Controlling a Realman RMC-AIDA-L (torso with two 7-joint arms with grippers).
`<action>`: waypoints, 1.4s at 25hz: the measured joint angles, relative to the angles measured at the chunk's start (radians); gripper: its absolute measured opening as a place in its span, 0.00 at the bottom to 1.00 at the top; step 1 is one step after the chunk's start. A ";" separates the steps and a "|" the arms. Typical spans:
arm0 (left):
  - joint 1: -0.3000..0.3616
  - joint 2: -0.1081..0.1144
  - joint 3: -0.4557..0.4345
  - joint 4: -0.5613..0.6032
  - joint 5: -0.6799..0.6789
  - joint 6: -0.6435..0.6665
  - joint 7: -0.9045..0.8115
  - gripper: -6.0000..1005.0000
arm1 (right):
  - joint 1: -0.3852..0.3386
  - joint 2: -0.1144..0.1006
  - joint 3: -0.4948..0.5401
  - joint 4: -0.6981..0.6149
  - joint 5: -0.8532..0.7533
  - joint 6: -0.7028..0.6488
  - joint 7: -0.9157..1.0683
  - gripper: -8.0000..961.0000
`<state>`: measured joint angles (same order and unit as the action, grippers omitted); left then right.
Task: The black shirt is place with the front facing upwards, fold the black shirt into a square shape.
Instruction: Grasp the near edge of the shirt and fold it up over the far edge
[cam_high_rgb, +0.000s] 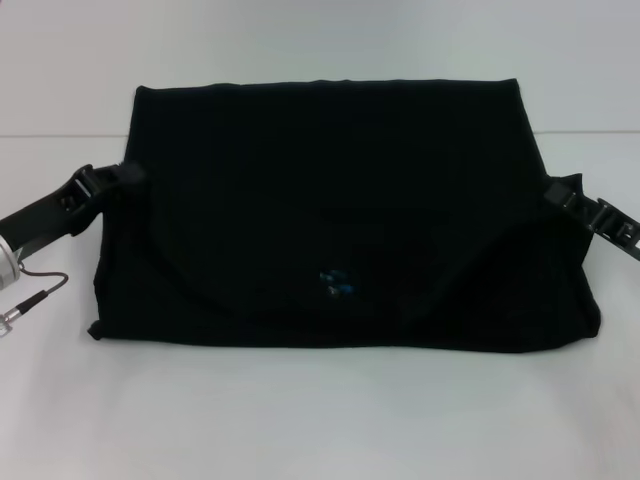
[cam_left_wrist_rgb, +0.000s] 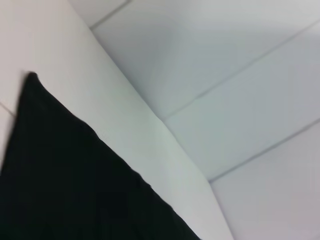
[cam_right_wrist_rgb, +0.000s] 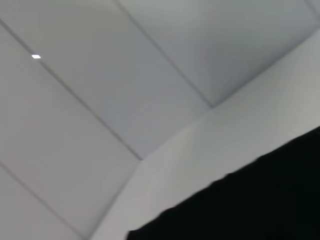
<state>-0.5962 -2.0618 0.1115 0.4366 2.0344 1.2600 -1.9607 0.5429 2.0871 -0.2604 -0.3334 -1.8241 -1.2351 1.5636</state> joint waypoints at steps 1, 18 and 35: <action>-0.001 -0.003 0.001 0.000 -0.012 -0.013 0.009 0.12 | 0.006 0.000 -0.001 0.002 0.002 0.022 -0.005 0.03; -0.067 -0.036 0.008 -0.003 -0.119 -0.149 0.093 0.12 | 0.061 -0.002 -0.004 0.000 0.040 0.133 -0.055 0.03; -0.067 -0.050 0.006 -0.056 -0.192 -0.230 0.184 0.12 | 0.108 0.001 -0.015 0.006 0.048 0.234 -0.091 0.03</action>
<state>-0.6633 -2.1116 0.1174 0.3809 1.8427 1.0299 -1.7772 0.6512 2.0883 -0.2750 -0.3271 -1.7760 -1.0016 1.4727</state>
